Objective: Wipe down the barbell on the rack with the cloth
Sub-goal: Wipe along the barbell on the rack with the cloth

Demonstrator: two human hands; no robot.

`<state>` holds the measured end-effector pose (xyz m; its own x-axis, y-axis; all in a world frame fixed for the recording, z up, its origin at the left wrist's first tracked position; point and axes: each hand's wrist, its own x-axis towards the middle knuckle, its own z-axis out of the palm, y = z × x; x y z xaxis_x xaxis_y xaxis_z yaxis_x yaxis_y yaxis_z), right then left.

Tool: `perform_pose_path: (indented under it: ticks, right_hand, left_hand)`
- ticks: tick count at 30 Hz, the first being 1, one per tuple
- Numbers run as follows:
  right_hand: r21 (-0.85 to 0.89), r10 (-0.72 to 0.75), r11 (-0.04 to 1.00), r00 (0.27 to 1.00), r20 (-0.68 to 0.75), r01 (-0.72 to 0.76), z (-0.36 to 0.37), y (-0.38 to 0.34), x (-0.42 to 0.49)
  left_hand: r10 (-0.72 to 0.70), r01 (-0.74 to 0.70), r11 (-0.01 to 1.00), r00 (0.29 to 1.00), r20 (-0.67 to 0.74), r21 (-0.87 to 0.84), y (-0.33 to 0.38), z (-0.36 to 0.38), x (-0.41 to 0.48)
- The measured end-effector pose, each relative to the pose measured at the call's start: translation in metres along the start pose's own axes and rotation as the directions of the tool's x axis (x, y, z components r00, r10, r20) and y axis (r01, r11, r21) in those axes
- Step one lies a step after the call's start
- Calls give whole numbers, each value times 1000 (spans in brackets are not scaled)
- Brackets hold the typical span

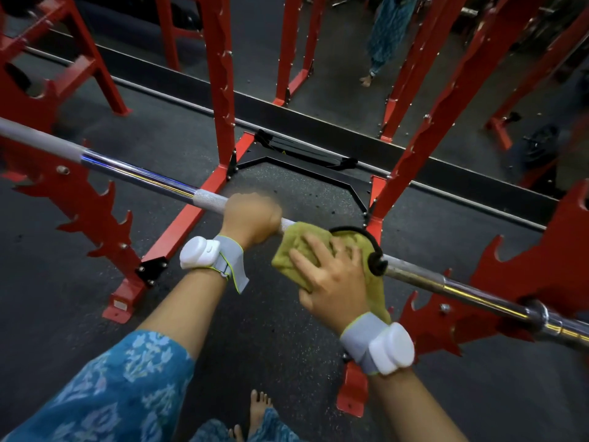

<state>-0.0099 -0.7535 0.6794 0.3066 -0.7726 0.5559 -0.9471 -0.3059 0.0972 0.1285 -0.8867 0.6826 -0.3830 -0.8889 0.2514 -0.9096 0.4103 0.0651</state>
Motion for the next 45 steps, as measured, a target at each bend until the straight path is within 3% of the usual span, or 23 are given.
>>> perform_pose_path:
  ticks: [3, 9, 15, 17, 23, 26, 30, 32, 34, 35, 38, 41, 45]
  right_hand:
    - [-36, 51, 998, 998, -23, -51, -5, 15, -19]
    - [-10, 337, 941, 941, -10, -337, -10, 10, 11]
    - [-10, 12, 1000, 1000, -13, -12, -1, 8, -2]
    - [-5, -4, 1000, 999, -35, 4, -6, 16, -11]
    - [55, 335, 941, 942, 4, -334, -12, 23, 19]
    - [123, 395, 906, 914, 94, -404, -8, 17, 49]
    - [134, 212, 965, 971, 112, -226, -4, 7, 55]
    - [154, 66, 985, 993, 98, -81, -6, 8, 44]
    - [182, 14, 983, 997, 82, -29, -10, 15, 34]
    - [177, 32, 983, 997, 73, -44, -11, 17, 32]
    - [111, 213, 969, 975, 69, -220, -10, 15, 37]
    - [66, 380, 920, 920, 90, -387, -2, 6, 59]
    - [87, 387, 912, 912, 137, -400, 8, -18, 84]
  left_hand:
    - [-1, 1, 1000, 1000, -18, 7, 0, 0, -1]
    - [-1, 1, 1000, 1000, -15, 14, 2, 1, 0]
    - [-24, 24, 1000, 1000, -11, 5, 2, -2, -3]
    - [-37, 37, 999, 999, -36, -7, 3, -2, -4]
    - [-49, 39, 996, 990, -136, -82, -1, 8, -8]
    - [-30, 24, 999, 983, -182, -35, -3, 10, -9]
    - [101, -109, 994, 963, -252, -14, -17, 14, -7]
    - [81, -102, 992, 962, -260, -68, -24, 12, -5]
    - [32, -50, 997, 955, -294, -53, -35, 2, 2]
    - [3, -10, 1000, 967, -256, -25, -43, -5, 6]
    - [-110, 108, 992, 993, 39, 63, -69, -16, 18]
    - [-89, 64, 992, 966, 245, 106, -83, -14, 22]
    - [-80, 50, 987, 978, 192, 155, -78, -12, 17]
